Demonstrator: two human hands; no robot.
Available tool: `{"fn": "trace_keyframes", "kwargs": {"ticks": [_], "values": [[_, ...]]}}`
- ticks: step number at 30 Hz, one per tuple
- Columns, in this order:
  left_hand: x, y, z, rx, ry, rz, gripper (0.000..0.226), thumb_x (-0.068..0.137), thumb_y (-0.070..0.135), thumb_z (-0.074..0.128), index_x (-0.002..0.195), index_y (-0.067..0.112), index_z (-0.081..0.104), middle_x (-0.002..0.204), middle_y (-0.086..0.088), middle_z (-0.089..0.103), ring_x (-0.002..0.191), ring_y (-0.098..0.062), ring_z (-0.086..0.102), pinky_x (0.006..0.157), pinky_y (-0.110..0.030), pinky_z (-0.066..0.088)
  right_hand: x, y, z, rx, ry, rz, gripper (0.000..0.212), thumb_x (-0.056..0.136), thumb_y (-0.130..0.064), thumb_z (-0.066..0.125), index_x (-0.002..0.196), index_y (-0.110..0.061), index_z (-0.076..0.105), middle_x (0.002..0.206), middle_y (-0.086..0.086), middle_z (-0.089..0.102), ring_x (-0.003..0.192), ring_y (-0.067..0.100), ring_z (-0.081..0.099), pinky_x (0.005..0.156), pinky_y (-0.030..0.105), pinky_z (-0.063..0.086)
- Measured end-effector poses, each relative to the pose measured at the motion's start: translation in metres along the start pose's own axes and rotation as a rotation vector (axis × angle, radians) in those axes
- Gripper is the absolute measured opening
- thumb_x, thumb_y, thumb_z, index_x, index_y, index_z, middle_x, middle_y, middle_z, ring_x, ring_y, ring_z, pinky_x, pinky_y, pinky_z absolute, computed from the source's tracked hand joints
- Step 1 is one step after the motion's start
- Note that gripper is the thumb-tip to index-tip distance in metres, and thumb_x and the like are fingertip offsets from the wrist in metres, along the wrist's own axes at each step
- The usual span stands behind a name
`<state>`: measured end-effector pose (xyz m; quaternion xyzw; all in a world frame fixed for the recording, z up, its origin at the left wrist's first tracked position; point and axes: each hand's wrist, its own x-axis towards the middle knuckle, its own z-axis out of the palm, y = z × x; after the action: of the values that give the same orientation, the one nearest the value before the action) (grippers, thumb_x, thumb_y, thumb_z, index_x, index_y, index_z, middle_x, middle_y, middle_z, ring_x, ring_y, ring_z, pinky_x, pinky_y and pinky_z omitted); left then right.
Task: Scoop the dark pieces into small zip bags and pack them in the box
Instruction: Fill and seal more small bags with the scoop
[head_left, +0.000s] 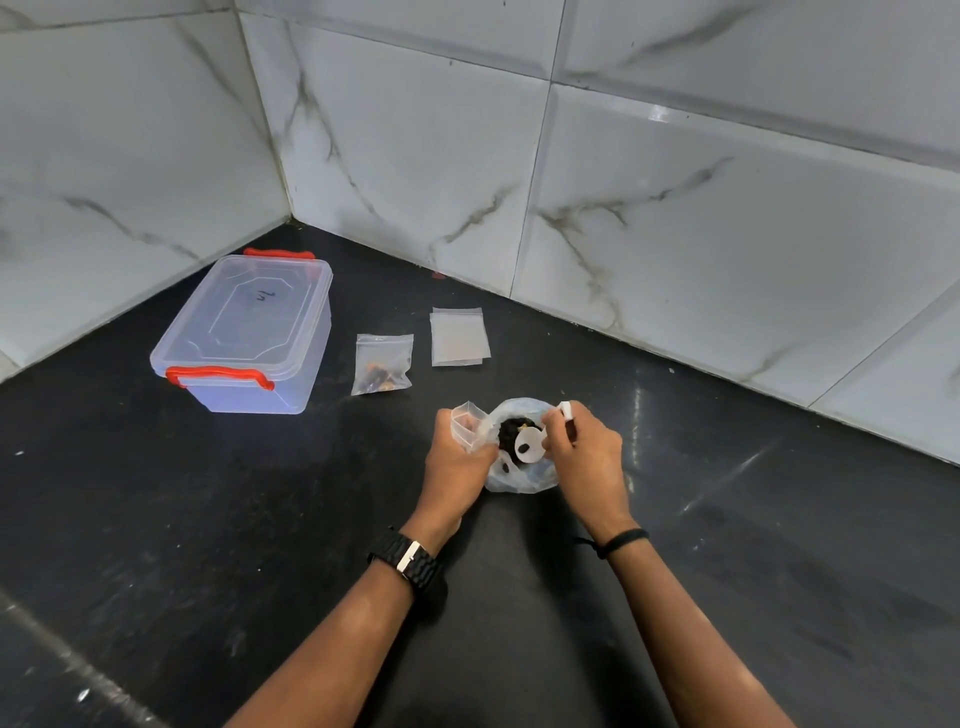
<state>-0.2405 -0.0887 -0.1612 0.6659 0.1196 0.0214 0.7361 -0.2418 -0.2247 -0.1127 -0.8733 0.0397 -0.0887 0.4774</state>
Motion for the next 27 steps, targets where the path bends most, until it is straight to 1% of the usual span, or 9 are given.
{"fn": "trace_keyframes", "kwargs": {"ticks": [2, 4, 7, 10, 13, 15, 19, 22, 27], "values": [[-0.001, -0.001, 0.000, -0.020, 0.001, 0.009, 0.032, 0.078, 0.008, 0.068, 0.099, 0.021, 0.048, 0.090, -0.001, 0.060, 0.083, -0.014, 0.059, 0.072, -0.034, 0.052, -0.001, -0.001, 0.001, -0.053, 0.014, -0.036, 0.032, 0.097, -0.024, 0.046, 0.067, -0.015, 0.044, 0.059, -0.002, 0.048, 0.050, 0.008, 0.041, 0.048, 0.024, 0.037], [-0.002, 0.000, 0.000, -0.053, -0.009, 0.012, 0.032, 0.079, 0.006, 0.068, 0.099, 0.021, 0.047, 0.091, -0.001, 0.059, 0.085, -0.014, 0.060, 0.076, -0.037, 0.053, -0.001, -0.001, 0.001, -0.078, 0.018, -0.047, 0.034, 0.098, -0.025, 0.046, 0.065, -0.018, 0.041, 0.058, -0.004, 0.045, 0.050, 0.006, 0.037, 0.049, 0.024, 0.036], [-0.003, 0.002, 0.000, -0.078, -0.059, 0.012, 0.031, 0.085, 0.003, 0.065, 0.103, 0.021, 0.047, 0.093, -0.002, 0.059, 0.086, -0.013, 0.061, 0.077, -0.034, 0.055, 0.002, -0.003, 0.003, -0.101, 0.004, -0.038, 0.033, 0.097, -0.026, 0.046, 0.068, -0.010, 0.047, 0.061, 0.003, 0.054, 0.053, 0.017, 0.048, 0.054, 0.034, 0.045], [-0.001, 0.002, -0.001, -0.069, -0.083, 0.006, 0.032, 0.086, 0.002, 0.062, 0.106, 0.023, 0.048, 0.097, -0.004, 0.059, 0.091, -0.015, 0.061, 0.081, -0.035, 0.055, 0.006, -0.005, 0.004, -0.082, -0.026, -0.002, 0.032, 0.096, -0.026, 0.045, 0.076, -0.003, 0.054, 0.070, 0.013, 0.065, 0.066, 0.028, 0.063, 0.062, 0.041, 0.054], [-0.001, 0.003, -0.002, -0.070, -0.089, 0.001, 0.032, 0.086, 0.000, 0.061, 0.106, 0.021, 0.047, 0.096, -0.003, 0.058, 0.087, -0.011, 0.060, 0.076, -0.030, 0.054, 0.007, -0.005, -0.001, 0.022, -0.039, 0.090, 0.028, 0.095, -0.022, 0.045, 0.080, -0.003, 0.059, 0.072, 0.009, 0.068, 0.069, 0.020, 0.067, 0.066, 0.033, 0.055], [-0.002, 0.006, -0.003, -0.048, -0.092, 0.010, 0.029, 0.087, 0.002, 0.062, 0.105, 0.020, 0.047, 0.093, 0.001, 0.058, 0.082, -0.006, 0.059, 0.070, -0.023, 0.052, 0.007, -0.004, -0.002, 0.073, -0.008, 0.130, 0.026, 0.094, -0.020, 0.046, 0.080, -0.003, 0.061, 0.068, 0.006, 0.068, 0.069, 0.020, 0.068, 0.071, 0.036, 0.057], [-0.003, 0.008, -0.006, -0.001, -0.144, 0.018, 0.028, 0.086, 0.005, 0.065, 0.103, 0.022, 0.049, 0.093, 0.003, 0.060, 0.085, -0.008, 0.060, 0.079, -0.030, 0.053, 0.004, -0.003, -0.001, 0.096, 0.040, 0.153, 0.027, 0.095, -0.021, 0.046, 0.081, -0.005, 0.062, 0.066, 0.004, 0.067, 0.067, 0.019, 0.067, 0.072, 0.038, 0.058], [-0.004, 0.010, -0.008, 0.009, -0.173, 0.020, 0.030, 0.085, 0.002, 0.065, 0.102, 0.022, 0.050, 0.092, 0.003, 0.060, 0.082, -0.005, 0.060, 0.073, -0.025, 0.053, 0.002, -0.005, -0.004, 0.067, -0.004, 0.112, 0.028, 0.096, -0.024, 0.046, 0.081, -0.007, 0.061, 0.070, 0.005, 0.068, 0.070, 0.020, 0.067, 0.070, 0.034, 0.057], [-0.005, 0.008, -0.006, 0.007, -0.090, 0.015, 0.033, 0.083, -0.002, 0.063, 0.099, 0.023, 0.049, 0.089, 0.003, 0.059, 0.081, -0.008, 0.058, 0.075, -0.027, 0.051, 0.002, -0.006, -0.005, 0.117, 0.014, 0.141, 0.026, 0.096, -0.019, 0.045, 0.082, -0.004, 0.062, 0.068, 0.006, 0.068, 0.065, 0.017, 0.067, 0.071, 0.035, 0.058]]}}
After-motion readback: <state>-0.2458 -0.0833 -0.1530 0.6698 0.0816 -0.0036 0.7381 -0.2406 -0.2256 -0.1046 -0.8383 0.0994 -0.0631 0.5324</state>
